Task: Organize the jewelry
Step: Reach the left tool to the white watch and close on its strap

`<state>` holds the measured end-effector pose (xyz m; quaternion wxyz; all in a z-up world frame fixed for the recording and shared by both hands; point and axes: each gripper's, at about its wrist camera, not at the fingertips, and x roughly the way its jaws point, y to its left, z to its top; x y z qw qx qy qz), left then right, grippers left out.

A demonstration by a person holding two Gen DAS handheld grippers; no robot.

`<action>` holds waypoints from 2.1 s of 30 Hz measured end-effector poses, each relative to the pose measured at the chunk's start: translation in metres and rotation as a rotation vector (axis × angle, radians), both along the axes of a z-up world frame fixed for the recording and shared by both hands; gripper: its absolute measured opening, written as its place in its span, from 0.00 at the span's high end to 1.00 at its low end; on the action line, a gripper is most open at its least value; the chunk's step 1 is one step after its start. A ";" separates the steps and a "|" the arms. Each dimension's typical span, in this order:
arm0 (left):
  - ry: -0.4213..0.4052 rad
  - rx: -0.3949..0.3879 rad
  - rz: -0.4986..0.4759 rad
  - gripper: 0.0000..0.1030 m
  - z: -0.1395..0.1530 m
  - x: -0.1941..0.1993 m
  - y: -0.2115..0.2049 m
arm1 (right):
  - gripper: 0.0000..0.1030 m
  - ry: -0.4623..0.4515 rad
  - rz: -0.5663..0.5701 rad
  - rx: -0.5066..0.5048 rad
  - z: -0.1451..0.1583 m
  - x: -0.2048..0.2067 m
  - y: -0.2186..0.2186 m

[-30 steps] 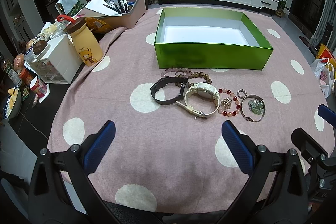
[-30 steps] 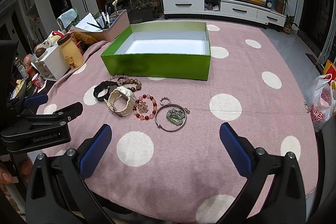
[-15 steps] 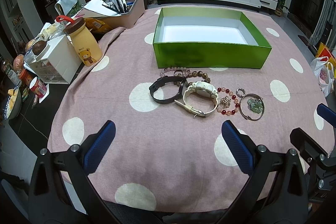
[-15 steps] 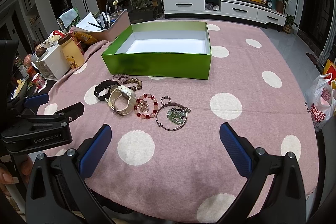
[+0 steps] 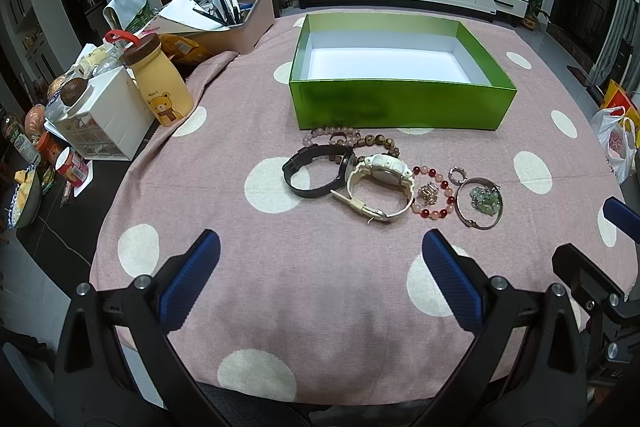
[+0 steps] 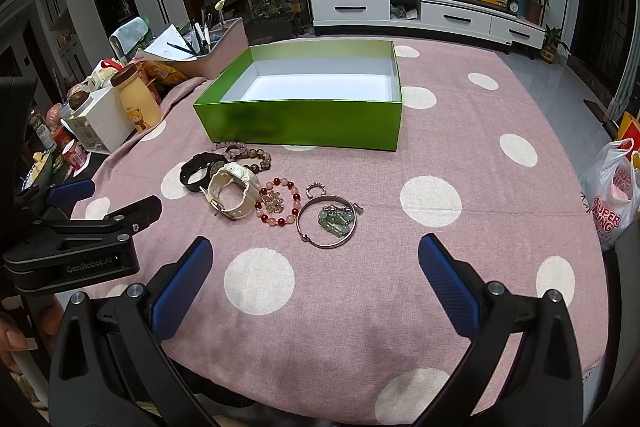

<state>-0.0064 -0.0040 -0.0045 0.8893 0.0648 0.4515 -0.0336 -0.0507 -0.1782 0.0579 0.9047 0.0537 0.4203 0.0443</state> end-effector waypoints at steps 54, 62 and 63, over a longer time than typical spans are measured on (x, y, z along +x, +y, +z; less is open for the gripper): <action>0.231 -0.300 0.099 0.65 -0.094 0.097 -0.006 | 0.32 0.057 0.048 0.159 -0.077 0.033 -0.049; 0.190 -0.236 0.015 0.86 -0.095 0.095 -0.019 | 0.51 0.065 0.062 0.151 -0.079 0.037 -0.047; 0.185 -0.235 0.004 0.88 -0.094 0.094 -0.021 | 0.52 0.067 0.063 0.152 -0.080 0.038 -0.047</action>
